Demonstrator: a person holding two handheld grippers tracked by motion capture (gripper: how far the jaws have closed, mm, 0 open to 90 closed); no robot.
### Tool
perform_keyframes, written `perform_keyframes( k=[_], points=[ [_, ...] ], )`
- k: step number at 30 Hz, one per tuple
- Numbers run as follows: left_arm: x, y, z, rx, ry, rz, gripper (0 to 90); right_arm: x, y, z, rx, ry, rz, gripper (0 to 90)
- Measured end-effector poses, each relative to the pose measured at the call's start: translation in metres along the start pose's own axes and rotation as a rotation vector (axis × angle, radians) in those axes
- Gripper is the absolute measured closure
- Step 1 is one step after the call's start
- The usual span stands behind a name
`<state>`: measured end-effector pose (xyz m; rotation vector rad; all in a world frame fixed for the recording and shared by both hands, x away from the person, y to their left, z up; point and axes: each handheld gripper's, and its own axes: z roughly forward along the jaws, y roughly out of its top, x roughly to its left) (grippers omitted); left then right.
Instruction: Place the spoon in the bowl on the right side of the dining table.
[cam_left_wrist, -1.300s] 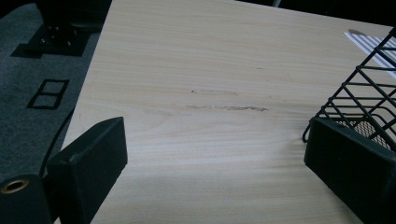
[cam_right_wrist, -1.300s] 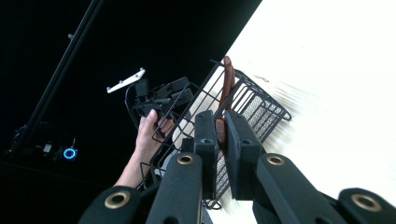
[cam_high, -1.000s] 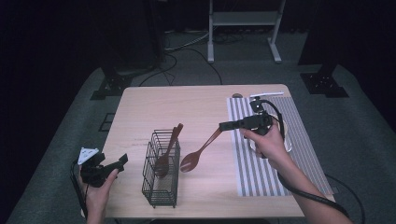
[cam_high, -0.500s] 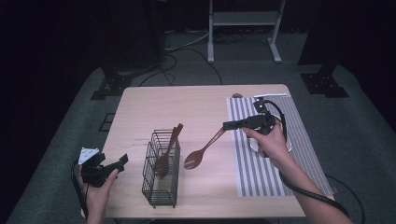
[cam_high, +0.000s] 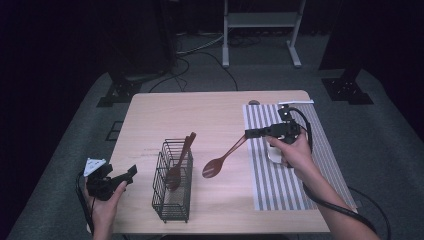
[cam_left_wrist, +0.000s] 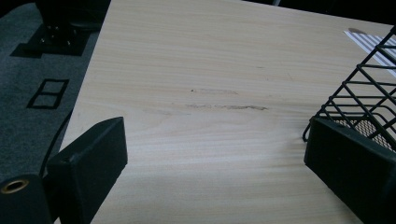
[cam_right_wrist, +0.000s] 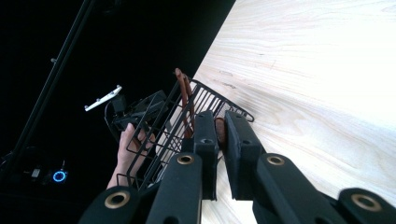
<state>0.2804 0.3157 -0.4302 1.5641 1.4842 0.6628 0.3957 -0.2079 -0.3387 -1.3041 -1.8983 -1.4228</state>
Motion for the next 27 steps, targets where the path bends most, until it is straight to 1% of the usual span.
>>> perform_keyframes(
  k=[27],
  points=[
    [0.000, 0.000, 0.000, 0.000, 0.000, 0.000, 4.9, -0.019, -0.001, -0.026, -0.056, -0.039, 0.035, 83.3]
  ],
)
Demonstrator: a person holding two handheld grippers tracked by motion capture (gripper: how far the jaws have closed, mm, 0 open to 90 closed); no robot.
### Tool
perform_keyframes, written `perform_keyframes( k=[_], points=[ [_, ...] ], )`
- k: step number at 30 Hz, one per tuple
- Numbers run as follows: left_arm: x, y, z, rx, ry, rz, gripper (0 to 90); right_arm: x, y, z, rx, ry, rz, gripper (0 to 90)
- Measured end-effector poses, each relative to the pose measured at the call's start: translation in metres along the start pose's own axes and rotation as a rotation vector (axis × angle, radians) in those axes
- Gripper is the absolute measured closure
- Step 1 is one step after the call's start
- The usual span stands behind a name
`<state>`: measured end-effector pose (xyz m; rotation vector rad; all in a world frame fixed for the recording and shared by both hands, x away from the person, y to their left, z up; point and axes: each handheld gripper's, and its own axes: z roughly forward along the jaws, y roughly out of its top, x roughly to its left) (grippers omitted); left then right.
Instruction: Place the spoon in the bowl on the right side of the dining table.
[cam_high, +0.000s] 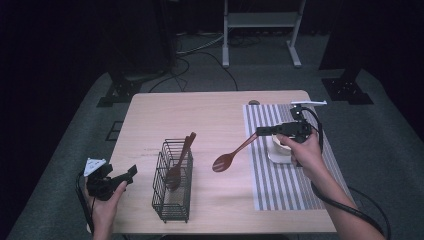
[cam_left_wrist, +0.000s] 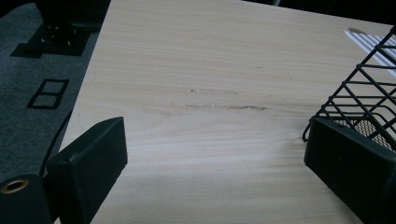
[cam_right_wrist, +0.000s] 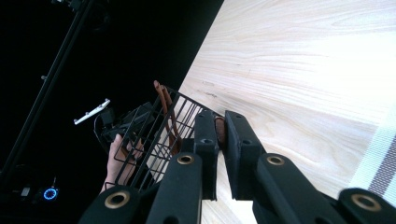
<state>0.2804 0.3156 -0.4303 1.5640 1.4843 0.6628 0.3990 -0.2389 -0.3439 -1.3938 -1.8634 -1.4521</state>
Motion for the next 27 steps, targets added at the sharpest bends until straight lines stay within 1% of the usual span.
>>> perform_keyframes(
  k=[22, 27],
  points=[
    [0.000, 0.000, 0.000, 0.003, -0.001, 0.000, 4.9, -0.021, -0.002, -0.019, -0.042, -0.034, 0.038, 83.3],
    [0.000, 0.000, 0.000, 0.004, -0.002, 0.003, 4.9, -0.024, -0.002, -0.027, -0.058, -0.045, 0.042, 83.3]
  ],
)
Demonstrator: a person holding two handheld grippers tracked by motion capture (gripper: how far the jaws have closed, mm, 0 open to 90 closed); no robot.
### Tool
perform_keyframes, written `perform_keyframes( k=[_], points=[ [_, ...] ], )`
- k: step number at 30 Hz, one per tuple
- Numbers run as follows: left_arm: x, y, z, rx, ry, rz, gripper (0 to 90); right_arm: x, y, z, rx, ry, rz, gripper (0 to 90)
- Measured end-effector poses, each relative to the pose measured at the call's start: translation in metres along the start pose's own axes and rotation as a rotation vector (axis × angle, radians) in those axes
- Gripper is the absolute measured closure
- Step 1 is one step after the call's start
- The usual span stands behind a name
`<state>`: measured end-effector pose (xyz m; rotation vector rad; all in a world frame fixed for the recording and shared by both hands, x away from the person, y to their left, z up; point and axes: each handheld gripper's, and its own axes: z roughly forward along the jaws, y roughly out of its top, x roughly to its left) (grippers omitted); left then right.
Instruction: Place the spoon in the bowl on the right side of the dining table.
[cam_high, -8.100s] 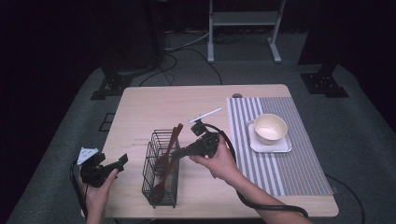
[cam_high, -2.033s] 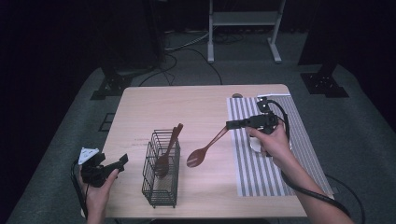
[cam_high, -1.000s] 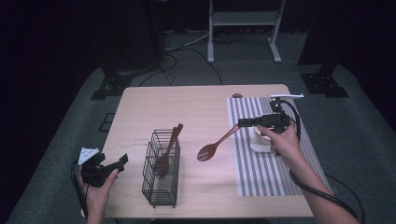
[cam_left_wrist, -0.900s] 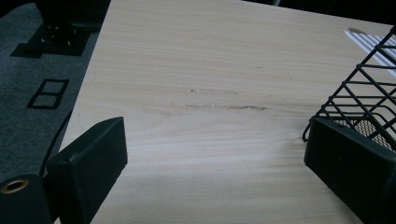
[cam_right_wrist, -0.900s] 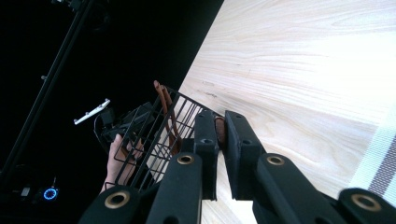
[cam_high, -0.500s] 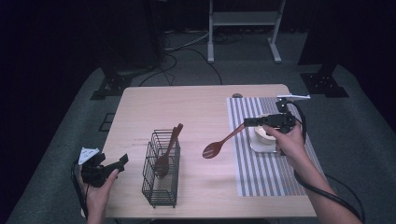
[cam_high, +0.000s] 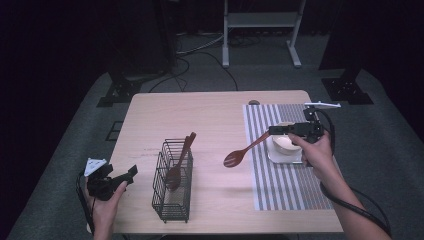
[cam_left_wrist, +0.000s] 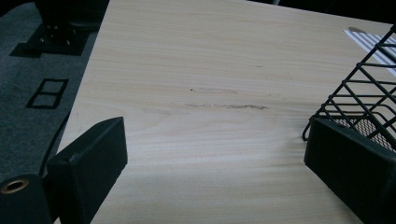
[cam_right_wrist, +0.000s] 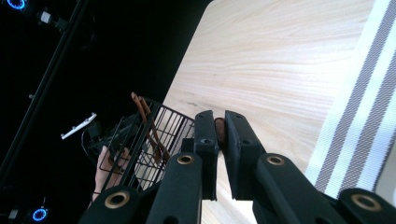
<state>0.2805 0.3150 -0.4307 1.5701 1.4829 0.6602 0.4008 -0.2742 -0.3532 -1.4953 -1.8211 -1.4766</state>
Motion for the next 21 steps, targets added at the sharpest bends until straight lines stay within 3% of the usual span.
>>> perform_keyframes(
  k=[21],
  points=[
    [0.000, 0.000, 0.000, -0.001, 0.001, 0.002, 4.9, -0.017, 0.000, -0.026, -0.059, -0.039, 0.035, 83.3]
  ],
)
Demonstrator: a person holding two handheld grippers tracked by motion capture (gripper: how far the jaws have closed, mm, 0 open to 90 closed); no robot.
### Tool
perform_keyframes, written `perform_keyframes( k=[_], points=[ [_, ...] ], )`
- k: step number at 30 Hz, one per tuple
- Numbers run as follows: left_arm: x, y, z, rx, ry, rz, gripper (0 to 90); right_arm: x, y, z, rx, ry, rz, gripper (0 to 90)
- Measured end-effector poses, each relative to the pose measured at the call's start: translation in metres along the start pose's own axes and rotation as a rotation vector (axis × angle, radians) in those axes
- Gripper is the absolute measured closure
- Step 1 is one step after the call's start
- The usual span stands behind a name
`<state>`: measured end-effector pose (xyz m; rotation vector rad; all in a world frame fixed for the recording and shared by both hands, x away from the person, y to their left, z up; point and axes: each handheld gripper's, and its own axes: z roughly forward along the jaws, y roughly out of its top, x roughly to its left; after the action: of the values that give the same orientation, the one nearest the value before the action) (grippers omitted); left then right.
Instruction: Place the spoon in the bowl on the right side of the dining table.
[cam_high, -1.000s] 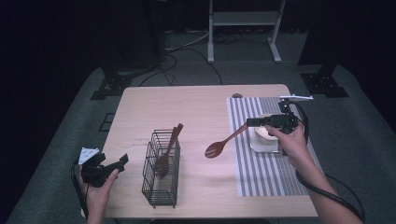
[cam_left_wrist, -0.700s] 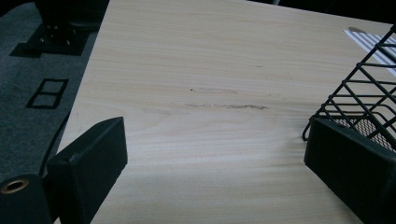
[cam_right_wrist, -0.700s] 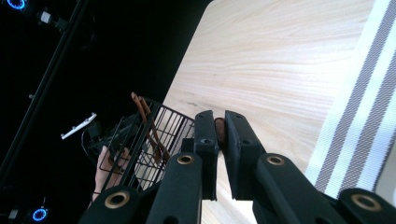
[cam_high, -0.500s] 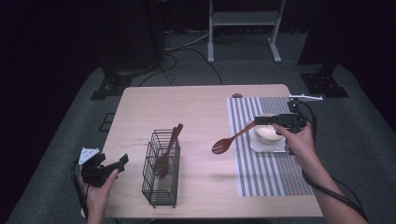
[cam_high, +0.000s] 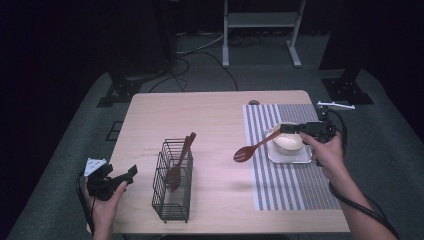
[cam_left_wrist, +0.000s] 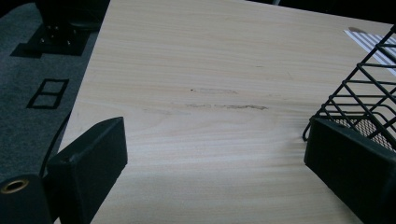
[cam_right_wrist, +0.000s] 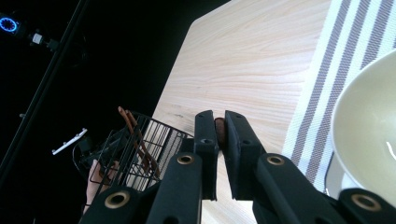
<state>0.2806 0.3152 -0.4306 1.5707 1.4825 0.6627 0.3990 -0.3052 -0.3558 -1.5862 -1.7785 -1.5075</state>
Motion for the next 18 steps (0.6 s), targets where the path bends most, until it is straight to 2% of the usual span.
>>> perform_keyframes(
  k=[18],
  points=[
    [0.000, 0.000, 0.000, -0.001, 0.002, -0.003, 4.9, -0.010, 0.000, -0.019, -0.039, -0.020, 0.013, 83.3]
  ],
)
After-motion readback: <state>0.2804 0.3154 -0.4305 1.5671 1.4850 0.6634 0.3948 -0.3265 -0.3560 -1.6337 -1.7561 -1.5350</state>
